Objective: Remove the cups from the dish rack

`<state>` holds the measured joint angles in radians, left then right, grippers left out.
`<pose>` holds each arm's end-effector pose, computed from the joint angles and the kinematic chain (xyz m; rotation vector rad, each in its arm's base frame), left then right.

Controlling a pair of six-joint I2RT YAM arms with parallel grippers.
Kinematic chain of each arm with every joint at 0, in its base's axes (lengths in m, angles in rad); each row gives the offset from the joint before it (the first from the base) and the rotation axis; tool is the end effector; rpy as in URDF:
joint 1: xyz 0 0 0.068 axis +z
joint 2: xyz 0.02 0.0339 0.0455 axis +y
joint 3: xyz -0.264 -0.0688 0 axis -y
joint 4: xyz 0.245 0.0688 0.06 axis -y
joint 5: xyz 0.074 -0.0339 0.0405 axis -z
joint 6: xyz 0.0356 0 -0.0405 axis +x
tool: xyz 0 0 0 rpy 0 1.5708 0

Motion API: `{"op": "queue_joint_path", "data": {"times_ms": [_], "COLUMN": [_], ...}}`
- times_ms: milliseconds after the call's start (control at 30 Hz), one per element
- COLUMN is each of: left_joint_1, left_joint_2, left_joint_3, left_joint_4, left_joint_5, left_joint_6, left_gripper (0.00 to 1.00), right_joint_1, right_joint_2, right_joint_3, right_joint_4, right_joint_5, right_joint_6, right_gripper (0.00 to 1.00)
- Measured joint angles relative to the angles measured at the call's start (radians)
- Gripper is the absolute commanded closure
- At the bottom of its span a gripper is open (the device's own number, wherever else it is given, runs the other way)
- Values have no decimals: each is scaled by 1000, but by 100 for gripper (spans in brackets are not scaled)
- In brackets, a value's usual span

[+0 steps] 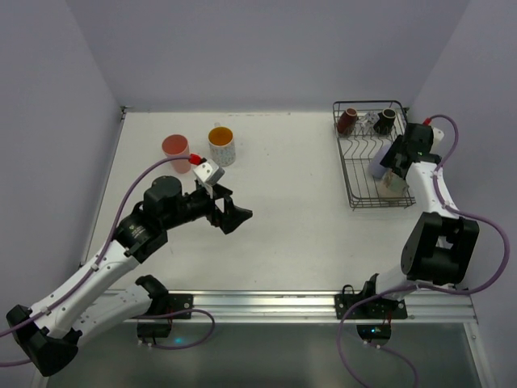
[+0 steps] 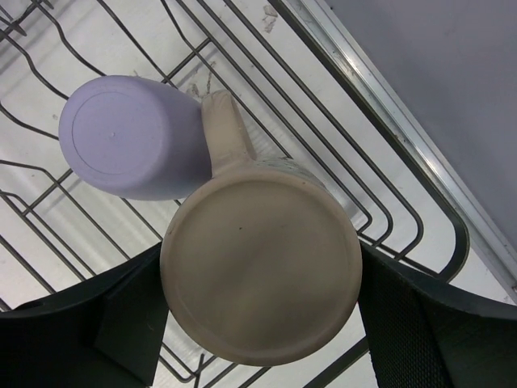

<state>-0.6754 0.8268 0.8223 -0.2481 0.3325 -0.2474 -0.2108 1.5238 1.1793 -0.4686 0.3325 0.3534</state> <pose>0.1416 -0.1283 0.3397 0.6448 1.8042 -0.9407 0.3227 -0.0809 0.2727 0.8034 2.2092 -0.3261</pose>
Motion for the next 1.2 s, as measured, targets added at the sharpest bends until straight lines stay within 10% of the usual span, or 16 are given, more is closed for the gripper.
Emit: {"op": "queue_joint_path", "data": {"times_ms": [300, 833, 1200], "left_joint_1": [0, 0, -28], "left_joint_2": [5, 90, 284], "left_joint_3": [0, 0, 5], "left_joint_4": [0, 38, 376], "left_joint_5": [-7, 47, 149], "left_joint_6": [4, -55, -299], "left_gripper": [0, 1, 4], "right_joint_1": [0, 0, 2], "right_joint_2": [-26, -414, -544], "right_joint_3": [3, -18, -192], "right_joint_4": [-34, -61, 115], "right_joint_5": [14, -106, -528], "right_joint_6": [8, 69, 237], "right_gripper": [76, 90, 91]}}
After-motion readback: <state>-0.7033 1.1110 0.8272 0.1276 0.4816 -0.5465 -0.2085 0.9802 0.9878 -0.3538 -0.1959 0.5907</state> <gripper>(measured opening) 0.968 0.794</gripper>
